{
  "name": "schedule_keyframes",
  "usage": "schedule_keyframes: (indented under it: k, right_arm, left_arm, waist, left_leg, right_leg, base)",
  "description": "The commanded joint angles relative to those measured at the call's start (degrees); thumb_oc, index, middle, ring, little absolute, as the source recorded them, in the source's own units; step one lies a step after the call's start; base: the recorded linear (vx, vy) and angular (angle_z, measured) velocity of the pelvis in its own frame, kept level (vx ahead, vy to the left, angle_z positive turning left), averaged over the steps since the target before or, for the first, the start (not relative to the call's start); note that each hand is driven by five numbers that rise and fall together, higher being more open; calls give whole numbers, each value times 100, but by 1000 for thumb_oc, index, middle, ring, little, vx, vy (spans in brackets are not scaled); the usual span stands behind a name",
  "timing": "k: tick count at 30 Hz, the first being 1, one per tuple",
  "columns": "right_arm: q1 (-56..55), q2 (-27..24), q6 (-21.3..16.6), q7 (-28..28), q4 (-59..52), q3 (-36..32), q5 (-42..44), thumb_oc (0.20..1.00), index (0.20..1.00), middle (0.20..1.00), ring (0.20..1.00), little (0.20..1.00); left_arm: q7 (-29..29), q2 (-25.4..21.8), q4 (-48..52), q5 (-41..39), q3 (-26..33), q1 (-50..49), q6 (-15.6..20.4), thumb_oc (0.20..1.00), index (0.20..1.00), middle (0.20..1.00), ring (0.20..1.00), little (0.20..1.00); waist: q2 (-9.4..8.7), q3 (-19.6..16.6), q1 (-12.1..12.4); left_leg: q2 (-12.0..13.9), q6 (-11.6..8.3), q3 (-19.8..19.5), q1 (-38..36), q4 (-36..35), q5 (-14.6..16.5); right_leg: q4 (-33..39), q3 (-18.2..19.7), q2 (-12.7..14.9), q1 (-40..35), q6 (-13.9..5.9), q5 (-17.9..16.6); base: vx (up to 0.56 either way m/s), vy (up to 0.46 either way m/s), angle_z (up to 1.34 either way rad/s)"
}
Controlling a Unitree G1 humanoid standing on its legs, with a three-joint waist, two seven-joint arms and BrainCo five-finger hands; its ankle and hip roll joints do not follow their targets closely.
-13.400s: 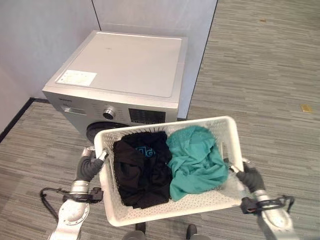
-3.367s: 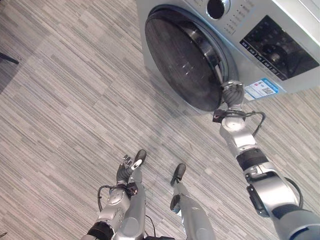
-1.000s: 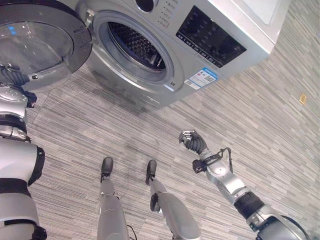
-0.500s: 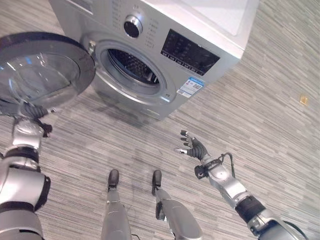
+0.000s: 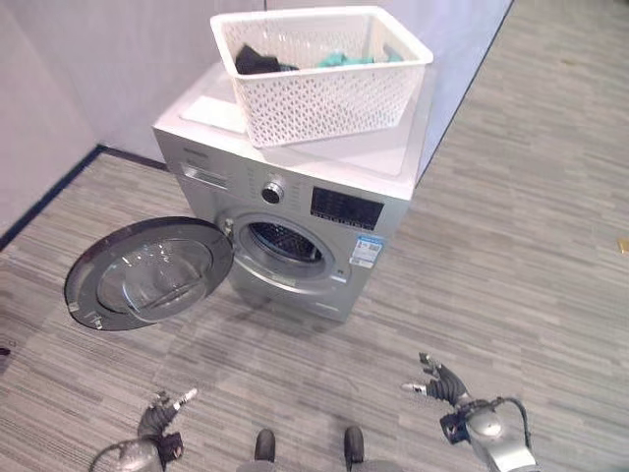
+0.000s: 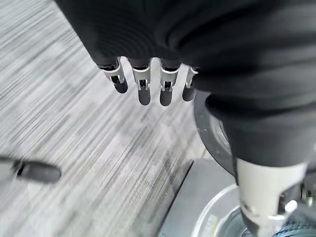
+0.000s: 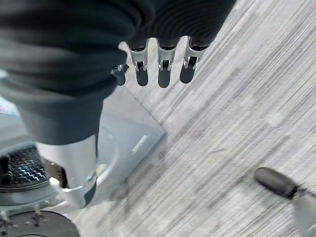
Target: Grab the laundry basket,head to the washer,open it,put in the laundry and shut it.
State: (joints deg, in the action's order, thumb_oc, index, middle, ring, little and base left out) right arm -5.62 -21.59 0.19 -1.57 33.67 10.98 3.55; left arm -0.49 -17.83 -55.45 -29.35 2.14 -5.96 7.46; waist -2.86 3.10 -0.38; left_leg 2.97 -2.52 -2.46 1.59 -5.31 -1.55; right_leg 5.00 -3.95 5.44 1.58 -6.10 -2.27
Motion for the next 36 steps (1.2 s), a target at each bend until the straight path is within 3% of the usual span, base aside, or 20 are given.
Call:
schedule_keyframes:
  k: [1,6,18,19,31,36]
  right_arm:
    - [-51,180,-233,141,139,-228,97,1000,1000,1000,1000,1000]
    - [-89,504,-322,466,1147,-539,217,1000,1000,1000,1000,1000]
    - [-19,727,-383,611,2686,-861,886,1000,1000,1000,1000,1000]
    - [257,745,-667,777,3915,-373,1146,1000,1000,1000,1000,1000]
    - [247,762,-777,787,3785,-508,1472,1000,1000,1000,1000,1000]
    - [289,734,-845,834,3570,-543,1631,1000,1000,1000,1000,1000]
  left_arm:
    - [-198,-73,-418,-196,69,340,242,1000,1000,1000,1000,1000]
    - [-290,414,-1022,1,65,92,206,1000,1000,1000,1000,1000]
    - [-235,423,-1566,315,101,20,242,1000,1000,1000,1000,1000]
    - [328,753,-1552,412,-621,350,659,1000,1000,1000,1000,1000]
    - [266,708,-1715,422,-590,296,618,1000,1000,1000,1000,1000]
    - [264,664,-1705,361,-579,326,609,1000,1000,1000,1000,1000]
  waist:
    - [-235,-74,155]
    - [-219,-165,204]
    - [-179,-207,158]
    - [178,144,386]
    - [216,94,329]
    - [187,167,303]
  left_leg:
    - [-296,335,-108,-334,145,685]
    - [-302,350,-173,-476,183,725]
    - [-249,325,-174,-614,143,716]
    - [129,-105,28,-259,31,193]
    - [121,-131,-66,-325,31,212]
    - [231,-205,-174,-322,211,251]
  right_leg:
    - [-383,-116,270,-8,-229,165]
    - [-397,-142,261,-187,-178,237]
    - [-370,-114,222,-302,-127,248]
    - [0,-750,120,-388,-118,236]
    - [0,-687,38,-475,-40,316]
    - [-38,-660,-102,-575,116,442]
  base:
    - [13,-25,12]
    - [-13,-35,3]
    - [-3,-12,1]
    - [0,0,0]
    - [21,-4,7]
    - [38,-74,2]
